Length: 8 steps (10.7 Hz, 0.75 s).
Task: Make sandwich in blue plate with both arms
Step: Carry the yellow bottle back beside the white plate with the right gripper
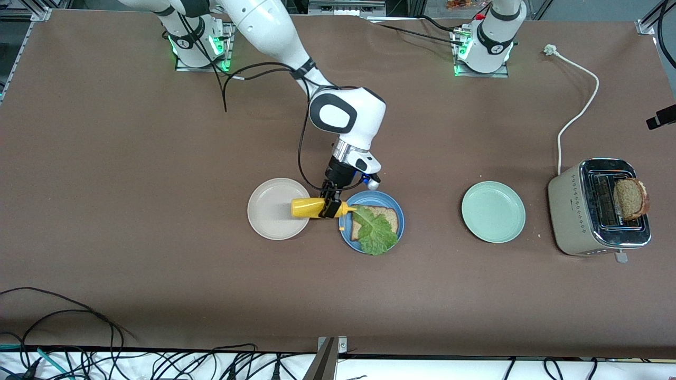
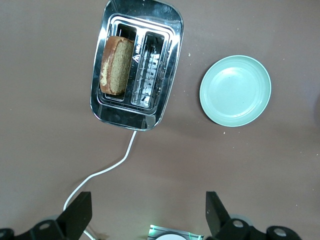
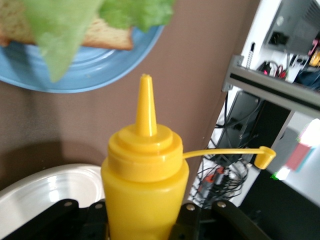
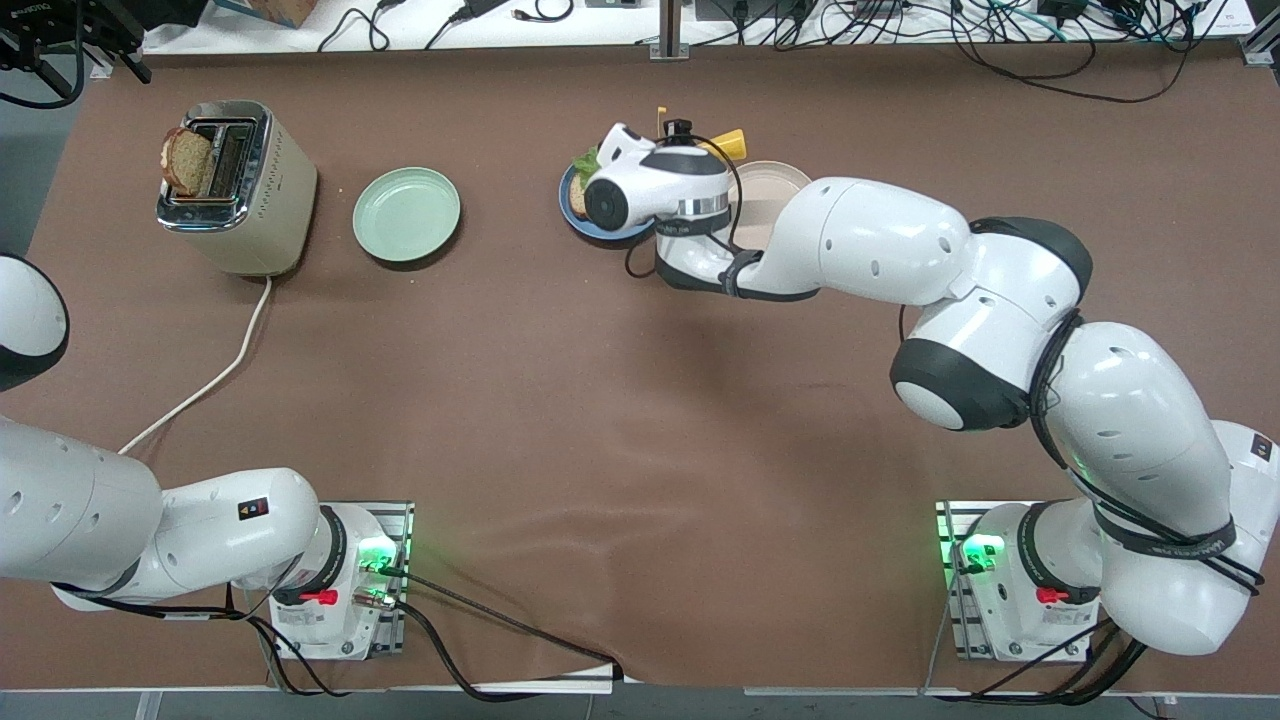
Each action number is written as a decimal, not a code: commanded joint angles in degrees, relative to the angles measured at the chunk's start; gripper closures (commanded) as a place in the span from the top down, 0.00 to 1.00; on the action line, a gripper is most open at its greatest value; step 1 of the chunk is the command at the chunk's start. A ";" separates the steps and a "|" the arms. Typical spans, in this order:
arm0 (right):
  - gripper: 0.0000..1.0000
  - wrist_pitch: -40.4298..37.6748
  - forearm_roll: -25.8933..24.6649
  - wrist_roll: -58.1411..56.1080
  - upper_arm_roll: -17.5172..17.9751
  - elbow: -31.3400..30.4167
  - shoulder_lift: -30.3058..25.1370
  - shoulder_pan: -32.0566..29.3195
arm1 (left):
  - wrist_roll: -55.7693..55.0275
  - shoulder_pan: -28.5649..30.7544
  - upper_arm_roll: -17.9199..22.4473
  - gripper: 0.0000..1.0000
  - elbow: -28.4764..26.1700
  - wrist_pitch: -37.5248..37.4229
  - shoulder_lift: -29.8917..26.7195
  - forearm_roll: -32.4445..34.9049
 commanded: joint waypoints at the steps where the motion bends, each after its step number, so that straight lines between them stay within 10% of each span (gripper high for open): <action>1: 0.00 -3.17 17.79 -0.66 -2.53 -0.90 -9.92 -0.65 | 1.59 0.14 -0.51 1.00 0.88 0.18 0.32 2.19; 8: 0.00 -7.14 56.57 -27.68 -2.80 -11.86 -29.62 -18.21 | 9.31 2.86 -0.51 1.00 1.14 1.58 7.08 1.92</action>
